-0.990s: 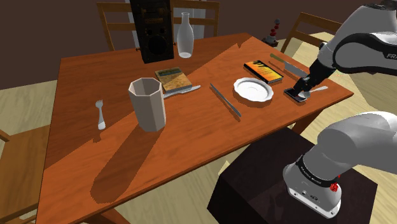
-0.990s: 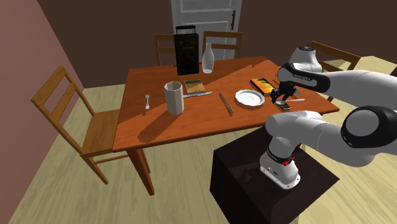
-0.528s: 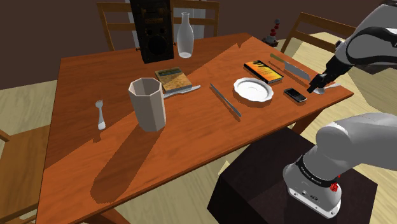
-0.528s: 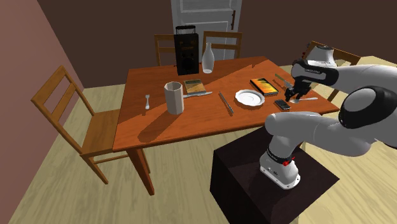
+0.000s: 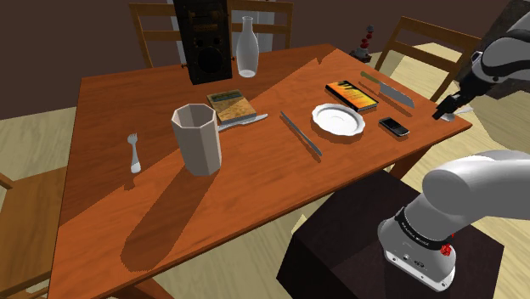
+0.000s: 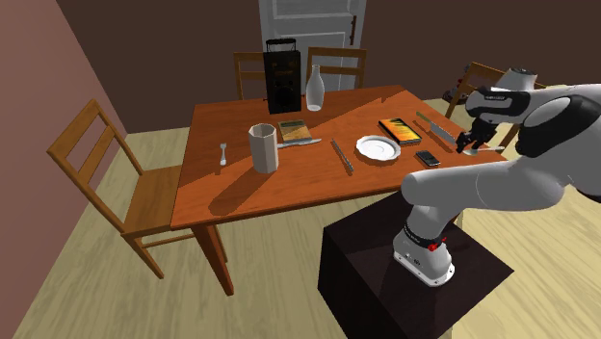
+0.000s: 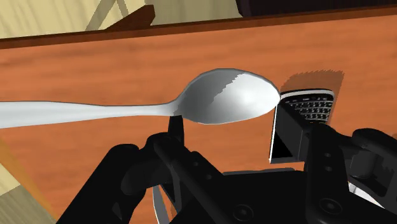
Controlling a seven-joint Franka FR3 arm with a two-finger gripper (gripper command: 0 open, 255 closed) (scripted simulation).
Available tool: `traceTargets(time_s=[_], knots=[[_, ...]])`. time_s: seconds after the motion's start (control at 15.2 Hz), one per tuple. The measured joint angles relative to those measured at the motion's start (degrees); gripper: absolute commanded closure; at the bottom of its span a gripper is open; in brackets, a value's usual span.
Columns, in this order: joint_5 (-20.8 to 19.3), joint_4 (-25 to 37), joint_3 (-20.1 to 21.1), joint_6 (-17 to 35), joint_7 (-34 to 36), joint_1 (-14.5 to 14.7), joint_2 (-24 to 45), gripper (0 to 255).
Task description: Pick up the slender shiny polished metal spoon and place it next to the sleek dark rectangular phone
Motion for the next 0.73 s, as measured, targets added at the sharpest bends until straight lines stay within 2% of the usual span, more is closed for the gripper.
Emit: traceTargets(time_s=[0.73], knots=[[-2.6, -3.2, -6.8, 10.4, -0.8, 2.0, 6.6, 255]])
